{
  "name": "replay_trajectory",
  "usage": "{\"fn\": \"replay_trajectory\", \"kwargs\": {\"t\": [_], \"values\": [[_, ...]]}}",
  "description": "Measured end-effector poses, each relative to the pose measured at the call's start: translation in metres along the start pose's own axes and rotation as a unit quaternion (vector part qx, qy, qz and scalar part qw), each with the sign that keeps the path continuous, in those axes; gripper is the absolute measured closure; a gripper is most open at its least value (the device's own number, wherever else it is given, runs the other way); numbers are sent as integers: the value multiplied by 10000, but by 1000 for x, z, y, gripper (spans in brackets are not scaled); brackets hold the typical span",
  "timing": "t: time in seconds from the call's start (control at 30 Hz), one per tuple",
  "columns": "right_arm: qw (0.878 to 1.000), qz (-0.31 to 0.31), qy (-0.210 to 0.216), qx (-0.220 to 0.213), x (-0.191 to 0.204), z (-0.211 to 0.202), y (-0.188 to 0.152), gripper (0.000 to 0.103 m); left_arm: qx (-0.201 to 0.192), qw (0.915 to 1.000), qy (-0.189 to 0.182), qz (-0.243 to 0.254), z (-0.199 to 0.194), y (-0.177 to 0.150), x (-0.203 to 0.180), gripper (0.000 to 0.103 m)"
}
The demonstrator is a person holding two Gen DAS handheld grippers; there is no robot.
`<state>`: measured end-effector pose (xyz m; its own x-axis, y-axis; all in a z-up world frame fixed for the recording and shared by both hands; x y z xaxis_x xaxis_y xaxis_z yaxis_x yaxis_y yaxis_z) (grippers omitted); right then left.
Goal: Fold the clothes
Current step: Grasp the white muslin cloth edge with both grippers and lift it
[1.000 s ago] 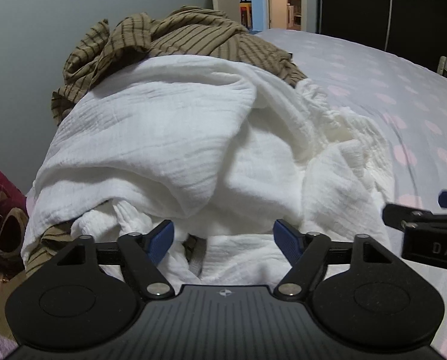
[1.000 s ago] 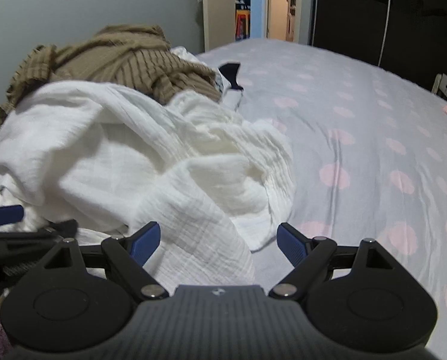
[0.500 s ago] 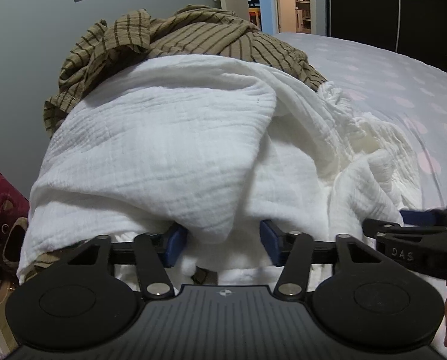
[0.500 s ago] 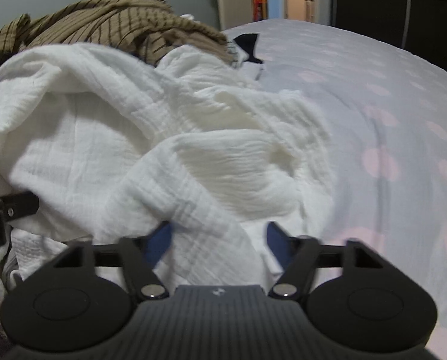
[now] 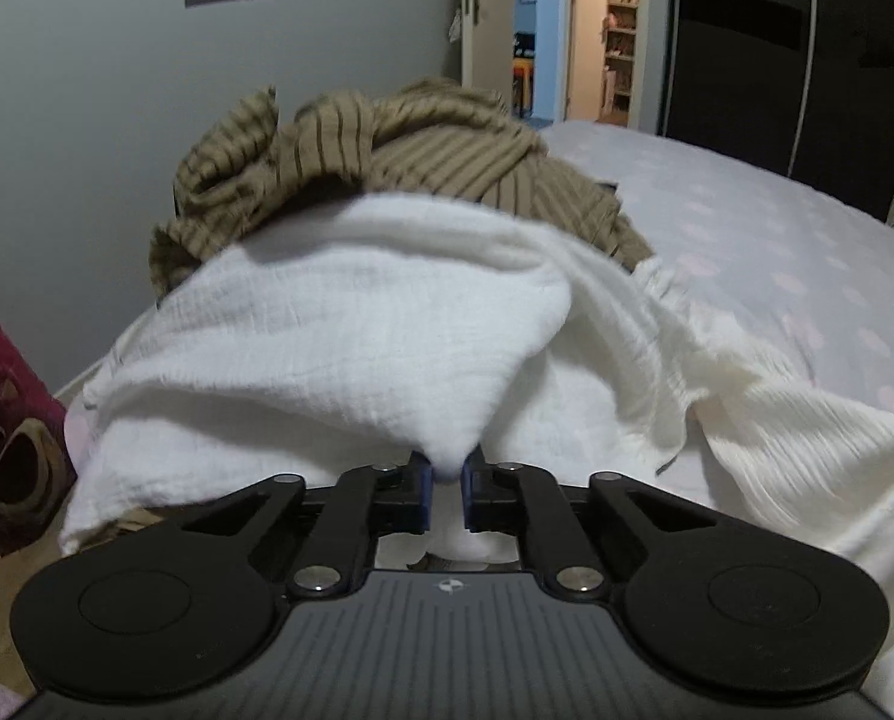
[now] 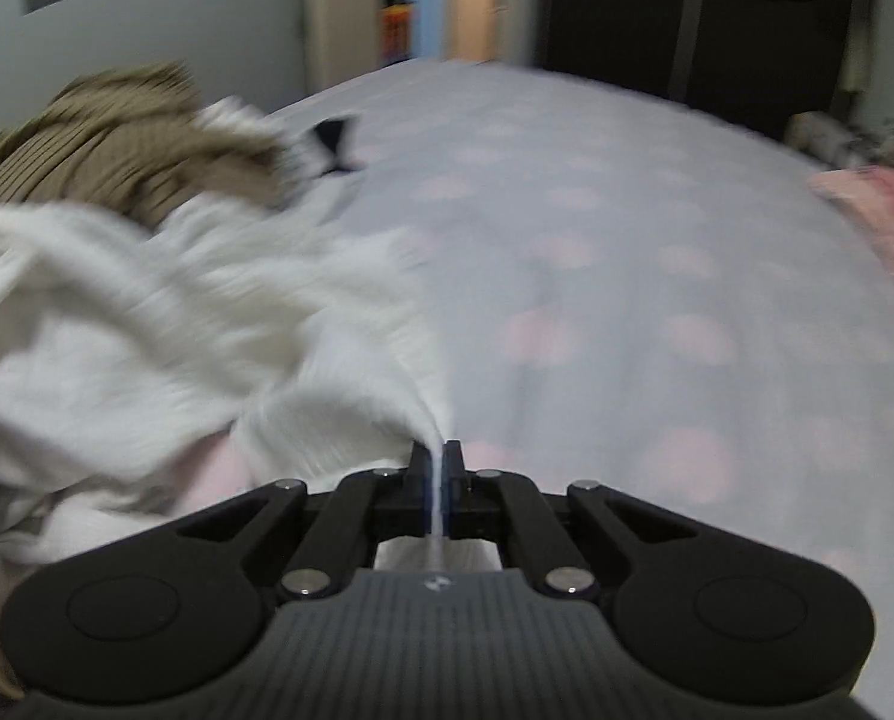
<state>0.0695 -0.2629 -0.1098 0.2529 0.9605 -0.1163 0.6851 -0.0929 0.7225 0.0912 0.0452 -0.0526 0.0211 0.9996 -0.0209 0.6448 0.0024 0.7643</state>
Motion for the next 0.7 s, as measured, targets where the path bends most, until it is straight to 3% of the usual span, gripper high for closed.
{"fn": "replay_trajectory", "kwargs": {"t": [0.2, 0.4, 0.57, 0.63, 0.7], "values": [[9916, 272, -1191, -431, -109, -51, 27, 100, -253, 9990, -197, 305, -27, 26, -14, 103], [9646, 817, -2383, -778, -233, -112, 42, 101, -450, 9917, -724, 957, -52, 56, -59, 103], [9416, 1285, -3049, -624, -317, -140, 27, 101, -246, 9784, -1308, 1583, -53, 56, -101, 103], [9298, 1353, -3389, -488, -343, -144, 13, 101, -113, 9727, -1505, 1762, -50, 51, -114, 97], [9267, 1470, -3450, -221, -356, -139, -11, 101, 48, 9662, -1706, 1931, -44, 44, -127, 87]]}}
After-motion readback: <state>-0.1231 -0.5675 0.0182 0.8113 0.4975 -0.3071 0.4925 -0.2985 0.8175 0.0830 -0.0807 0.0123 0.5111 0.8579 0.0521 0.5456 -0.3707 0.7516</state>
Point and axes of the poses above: each gripper's, at about its wrist camera, not at the fingertips, and z roughly the way its jaws point, x to its left, y to its top, the point moved 9 cm from there along z, roughly the way its jaws point, and after that the axes turned 4 degrees about -y, right-handed, at the moved point
